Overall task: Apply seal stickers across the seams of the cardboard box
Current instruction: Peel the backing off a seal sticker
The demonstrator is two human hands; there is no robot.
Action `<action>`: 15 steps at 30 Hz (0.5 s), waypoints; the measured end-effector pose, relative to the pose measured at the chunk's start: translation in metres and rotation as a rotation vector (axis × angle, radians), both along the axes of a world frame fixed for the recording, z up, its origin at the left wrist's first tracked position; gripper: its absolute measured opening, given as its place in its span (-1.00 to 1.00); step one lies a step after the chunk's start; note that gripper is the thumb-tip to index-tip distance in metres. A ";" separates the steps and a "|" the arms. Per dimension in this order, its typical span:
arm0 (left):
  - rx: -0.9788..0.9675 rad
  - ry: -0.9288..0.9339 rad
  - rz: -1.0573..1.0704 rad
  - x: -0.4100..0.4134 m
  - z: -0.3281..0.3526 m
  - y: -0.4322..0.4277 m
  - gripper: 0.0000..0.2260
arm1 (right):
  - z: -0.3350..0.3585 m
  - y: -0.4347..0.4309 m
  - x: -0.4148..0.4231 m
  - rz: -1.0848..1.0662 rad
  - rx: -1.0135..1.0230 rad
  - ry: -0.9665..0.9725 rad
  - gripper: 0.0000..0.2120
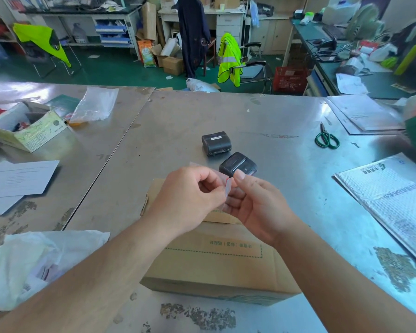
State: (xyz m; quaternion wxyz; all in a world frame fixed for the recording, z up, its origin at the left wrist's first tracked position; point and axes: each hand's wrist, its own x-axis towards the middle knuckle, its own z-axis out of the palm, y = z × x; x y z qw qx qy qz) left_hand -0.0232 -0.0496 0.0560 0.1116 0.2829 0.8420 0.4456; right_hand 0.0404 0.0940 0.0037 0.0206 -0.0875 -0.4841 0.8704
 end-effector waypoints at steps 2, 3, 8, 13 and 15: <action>0.004 0.006 -0.010 0.000 -0.001 0.000 -0.77 | -0.002 0.001 0.000 -0.004 0.021 -0.002 -0.65; 0.002 0.007 -0.015 0.000 -0.002 0.000 -0.77 | -0.003 0.001 0.000 -0.007 0.027 -0.007 -0.65; 0.013 -0.004 -0.016 0.004 0.000 0.001 -0.80 | -0.006 0.004 0.003 -0.011 0.038 -0.005 -0.68; 0.086 -0.115 -0.062 0.003 -0.004 0.001 -0.86 | -0.008 0.009 0.006 -0.044 0.064 -0.045 -0.74; 0.170 -0.244 -0.082 -0.001 -0.010 0.000 -0.89 | -0.008 0.010 0.008 -0.044 0.073 -0.049 -0.77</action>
